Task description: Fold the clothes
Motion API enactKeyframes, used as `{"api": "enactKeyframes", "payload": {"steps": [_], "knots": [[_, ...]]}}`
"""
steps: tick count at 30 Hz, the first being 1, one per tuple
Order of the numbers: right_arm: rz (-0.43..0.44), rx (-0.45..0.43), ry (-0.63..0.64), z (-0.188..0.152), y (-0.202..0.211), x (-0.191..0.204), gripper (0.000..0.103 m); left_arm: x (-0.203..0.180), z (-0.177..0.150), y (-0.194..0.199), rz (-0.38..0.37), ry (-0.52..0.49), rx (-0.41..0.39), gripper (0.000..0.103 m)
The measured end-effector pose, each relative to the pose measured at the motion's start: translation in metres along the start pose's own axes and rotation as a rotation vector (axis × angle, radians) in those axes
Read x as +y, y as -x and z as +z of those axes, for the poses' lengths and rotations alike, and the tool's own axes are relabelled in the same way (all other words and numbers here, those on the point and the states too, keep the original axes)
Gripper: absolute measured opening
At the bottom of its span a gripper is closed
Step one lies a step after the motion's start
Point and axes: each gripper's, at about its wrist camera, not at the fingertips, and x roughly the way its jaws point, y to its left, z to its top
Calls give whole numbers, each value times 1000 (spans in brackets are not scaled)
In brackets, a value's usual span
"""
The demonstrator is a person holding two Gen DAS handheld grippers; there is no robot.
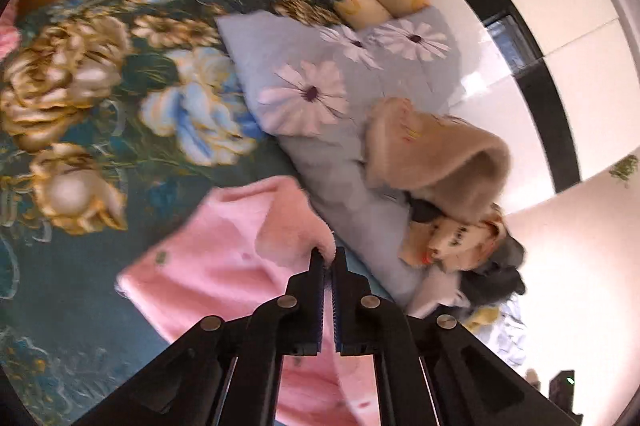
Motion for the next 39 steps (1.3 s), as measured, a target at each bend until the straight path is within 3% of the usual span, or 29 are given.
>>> {"api": "enactKeyframes", "payload": {"steps": [1,4,7,9,12,15,17,22,25,31,32,34,37,39], "knots": [[0,3,-3,-3,-1,-2,37,16,-4,-5,36,33,11,3],[2,15,-22,-14,-4,-10,37,76,-28,-44,214,142,174,3],[0,25,-31,-21,-7,-16,37,100,-37,-48,250,184,191,3],[-3,25,-34,-23,-6,-20,37,97,-33,-41,224,173,168,3],[-12,29,-46,-24,-5,-27,37,83,-29,-38,276,97,171,8],[-4,28,-65,-24,-5,-31,37,75,-31,-43,376,26,192,10],[0,30,-61,-25,-6,-30,37,74,-33,-47,466,-17,198,21],[5,37,-49,-28,-9,-28,37,82,-37,-44,565,-16,164,48],[7,40,-69,-34,-10,-33,37,88,-41,-41,557,26,144,53],[5,39,-119,-48,-9,-48,37,115,-43,-35,363,234,115,51],[5,37,-127,-51,-8,-51,37,117,-43,-34,329,259,107,43],[7,32,-143,-57,-7,-55,37,115,-42,-33,290,284,100,12],[10,26,-167,-65,-5,-61,37,102,-38,-28,286,272,94,9],[18,19,-188,-70,-3,-65,37,87,-29,3,242,280,31,9]]}}
